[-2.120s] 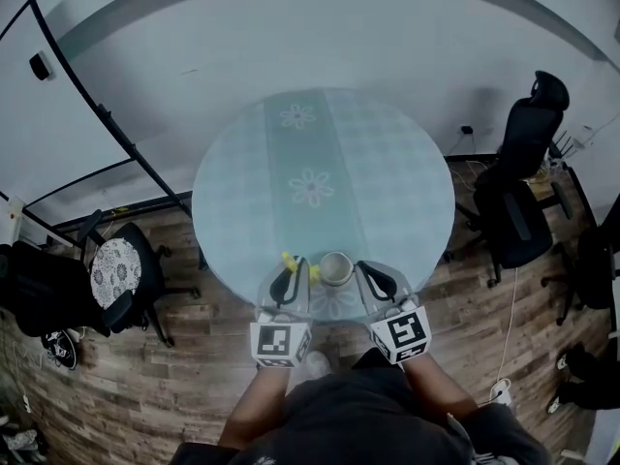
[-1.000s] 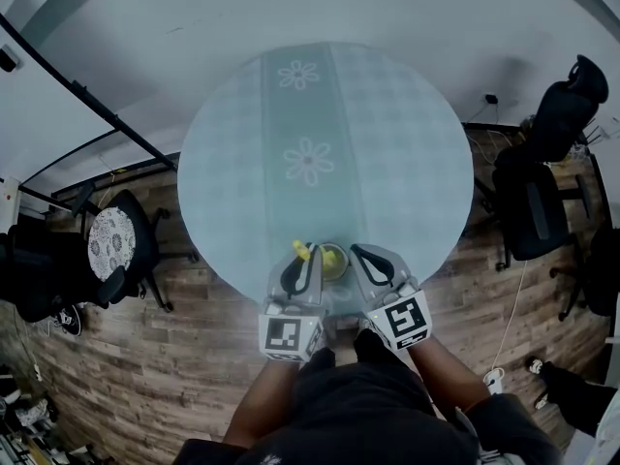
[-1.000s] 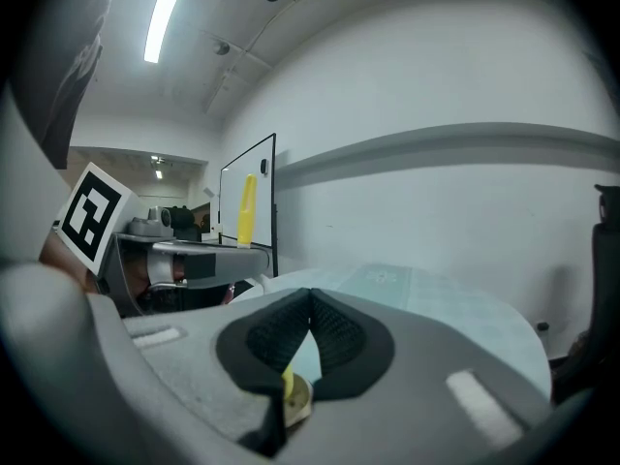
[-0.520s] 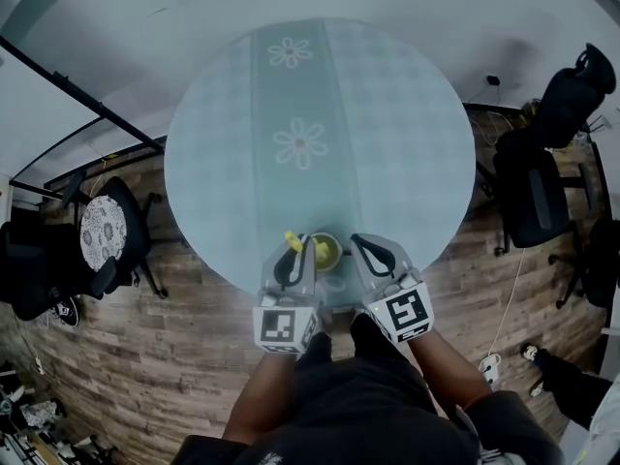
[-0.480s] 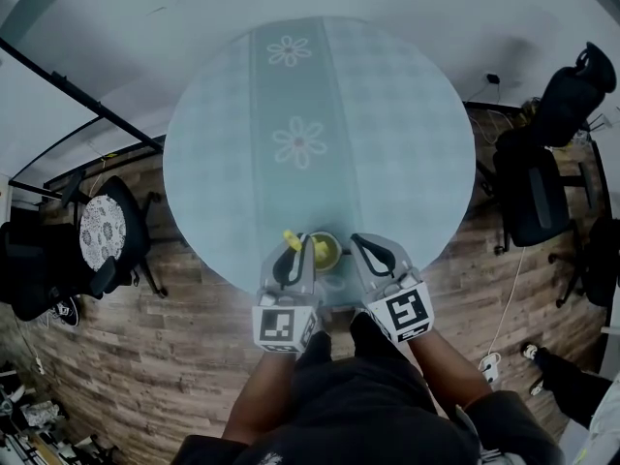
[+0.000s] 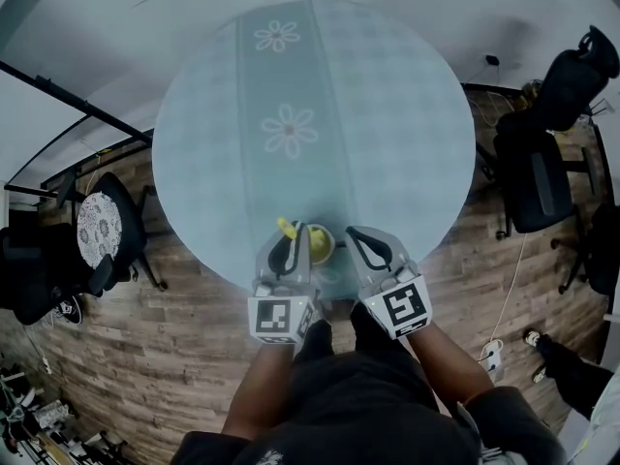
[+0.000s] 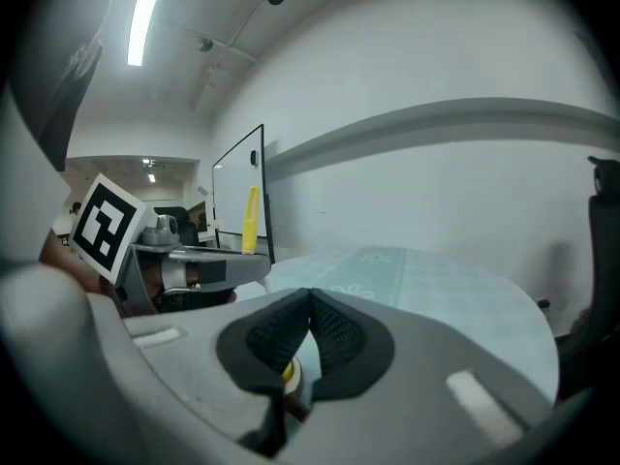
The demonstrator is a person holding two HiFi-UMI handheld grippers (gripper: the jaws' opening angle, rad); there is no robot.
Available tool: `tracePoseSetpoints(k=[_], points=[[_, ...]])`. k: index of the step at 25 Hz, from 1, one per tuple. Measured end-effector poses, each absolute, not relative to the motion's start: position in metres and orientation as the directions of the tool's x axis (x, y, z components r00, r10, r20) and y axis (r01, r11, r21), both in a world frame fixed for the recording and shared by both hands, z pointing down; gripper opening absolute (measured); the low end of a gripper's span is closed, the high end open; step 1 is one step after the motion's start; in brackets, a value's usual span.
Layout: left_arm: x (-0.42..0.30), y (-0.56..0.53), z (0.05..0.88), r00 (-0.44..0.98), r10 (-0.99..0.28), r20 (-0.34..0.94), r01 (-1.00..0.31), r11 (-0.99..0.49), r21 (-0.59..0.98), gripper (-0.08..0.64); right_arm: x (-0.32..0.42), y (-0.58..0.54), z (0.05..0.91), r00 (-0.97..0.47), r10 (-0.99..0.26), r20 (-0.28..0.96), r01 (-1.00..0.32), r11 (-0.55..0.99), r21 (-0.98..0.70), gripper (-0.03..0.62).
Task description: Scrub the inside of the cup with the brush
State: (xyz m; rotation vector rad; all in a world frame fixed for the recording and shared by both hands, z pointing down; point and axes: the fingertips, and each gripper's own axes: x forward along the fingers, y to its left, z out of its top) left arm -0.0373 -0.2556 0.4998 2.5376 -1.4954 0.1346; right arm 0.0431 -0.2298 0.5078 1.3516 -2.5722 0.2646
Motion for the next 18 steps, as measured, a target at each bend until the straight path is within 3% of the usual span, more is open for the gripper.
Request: tracePoseSetpoints(k=[18], points=[[-0.023,-0.262,0.516,0.472,-0.86,0.196,-0.881,-0.452,0.141,0.038,0.052,-0.236,0.527,-0.584,-0.762,0.279,-0.806,0.586,-0.085,0.002]])
